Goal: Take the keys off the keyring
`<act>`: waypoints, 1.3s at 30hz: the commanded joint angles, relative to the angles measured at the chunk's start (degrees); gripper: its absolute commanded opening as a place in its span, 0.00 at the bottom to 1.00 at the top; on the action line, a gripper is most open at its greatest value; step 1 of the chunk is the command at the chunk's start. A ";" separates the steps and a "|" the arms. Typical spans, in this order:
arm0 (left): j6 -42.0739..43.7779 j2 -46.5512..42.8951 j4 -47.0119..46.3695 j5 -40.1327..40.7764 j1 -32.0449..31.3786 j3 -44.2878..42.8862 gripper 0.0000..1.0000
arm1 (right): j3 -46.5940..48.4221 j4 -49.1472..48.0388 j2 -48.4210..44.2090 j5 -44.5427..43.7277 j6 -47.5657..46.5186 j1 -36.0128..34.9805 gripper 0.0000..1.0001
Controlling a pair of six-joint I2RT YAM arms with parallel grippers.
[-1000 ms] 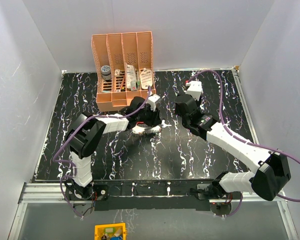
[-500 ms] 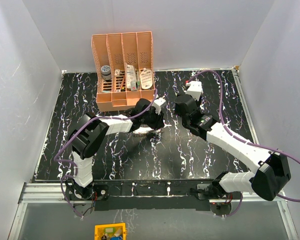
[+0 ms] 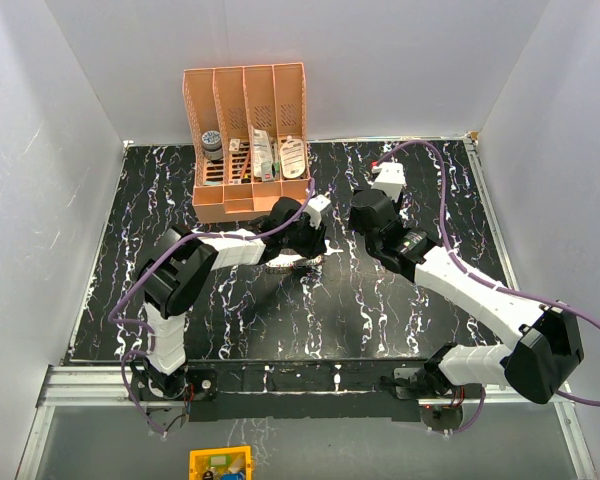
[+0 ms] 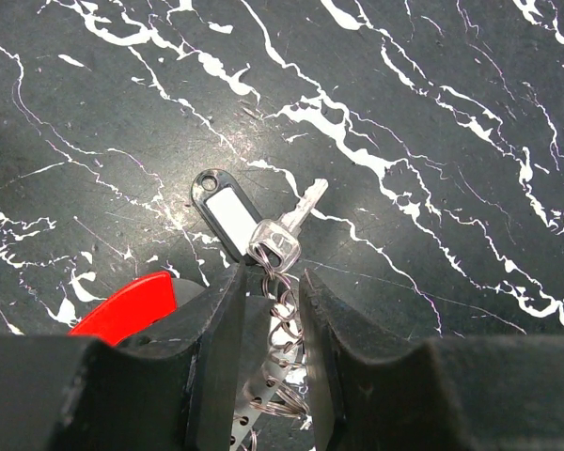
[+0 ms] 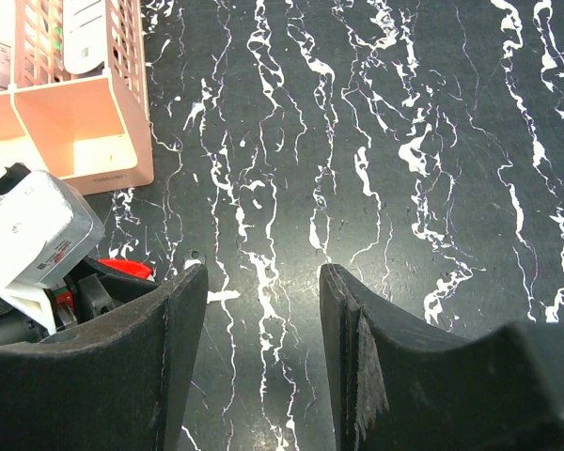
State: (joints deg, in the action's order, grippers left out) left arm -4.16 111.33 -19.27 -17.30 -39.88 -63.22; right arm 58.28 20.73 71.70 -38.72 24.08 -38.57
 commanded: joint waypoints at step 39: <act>1.70 1.41 2.09 4.26 -1.14 -1.24 0.28 | -1.11 -3.87 -3.46 1.94 -0.65 0.16 0.50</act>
State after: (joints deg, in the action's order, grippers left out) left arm -3.44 113.30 -19.62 -13.63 -40.64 -63.22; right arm 57.25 19.66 69.89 -36.86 23.92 -38.57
